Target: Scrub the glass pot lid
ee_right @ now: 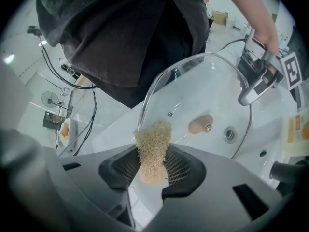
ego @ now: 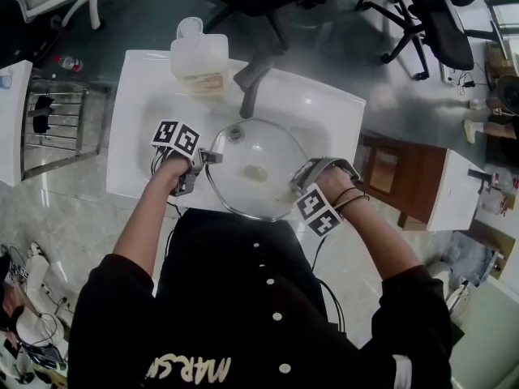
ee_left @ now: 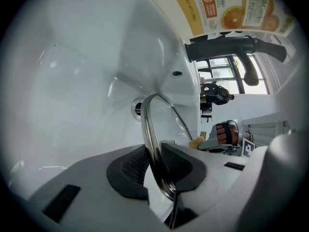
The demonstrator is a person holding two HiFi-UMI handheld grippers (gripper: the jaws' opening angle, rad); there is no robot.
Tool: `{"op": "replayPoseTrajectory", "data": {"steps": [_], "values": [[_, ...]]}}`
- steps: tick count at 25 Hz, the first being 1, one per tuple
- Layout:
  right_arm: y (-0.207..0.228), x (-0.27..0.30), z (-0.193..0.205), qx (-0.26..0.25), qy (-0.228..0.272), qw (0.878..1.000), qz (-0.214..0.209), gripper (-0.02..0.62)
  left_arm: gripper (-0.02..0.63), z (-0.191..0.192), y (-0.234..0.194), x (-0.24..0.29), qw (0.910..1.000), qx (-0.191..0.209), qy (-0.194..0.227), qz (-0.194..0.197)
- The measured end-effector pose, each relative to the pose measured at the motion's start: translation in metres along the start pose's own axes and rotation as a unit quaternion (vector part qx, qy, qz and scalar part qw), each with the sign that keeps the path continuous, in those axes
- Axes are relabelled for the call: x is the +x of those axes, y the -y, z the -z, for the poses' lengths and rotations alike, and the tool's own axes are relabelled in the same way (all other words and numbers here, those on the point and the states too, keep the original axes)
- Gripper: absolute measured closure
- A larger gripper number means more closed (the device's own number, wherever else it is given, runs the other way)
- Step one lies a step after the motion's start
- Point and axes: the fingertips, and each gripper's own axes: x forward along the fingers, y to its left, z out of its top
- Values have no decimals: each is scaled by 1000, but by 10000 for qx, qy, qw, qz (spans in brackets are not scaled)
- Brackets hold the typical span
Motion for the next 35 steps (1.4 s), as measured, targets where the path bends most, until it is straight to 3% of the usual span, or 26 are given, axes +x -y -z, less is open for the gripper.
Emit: {"op": "replayPoseTrajectory", "data": {"steps": [3, 7, 11, 15, 22, 35], "values": [[8, -2, 2, 85, 0, 9998, 193, 443, 511, 1, 0, 0, 10000, 5, -11, 5], [50, -16, -12, 506, 441, 9907, 1183, 443, 509, 1, 0, -2, 10000, 39, -18, -62], [105, -35, -49, 838, 1126, 9637, 2272, 443, 509, -1, 0, 0, 10000, 56, -33, -58], [150, -42, -75, 835, 1227, 9398, 3077, 442, 508, -2, 1, 0, 10000, 62, -46, -46], [163, -33, -89, 841, 1201, 9390, 3112, 442, 509, -3, 1, -1, 10000, 40, 13, -47], [122, -35, -101, 32, 1258, 9602, 2494, 443, 509, -1, 0, 1, 10000, 29, 14, -40]]}}
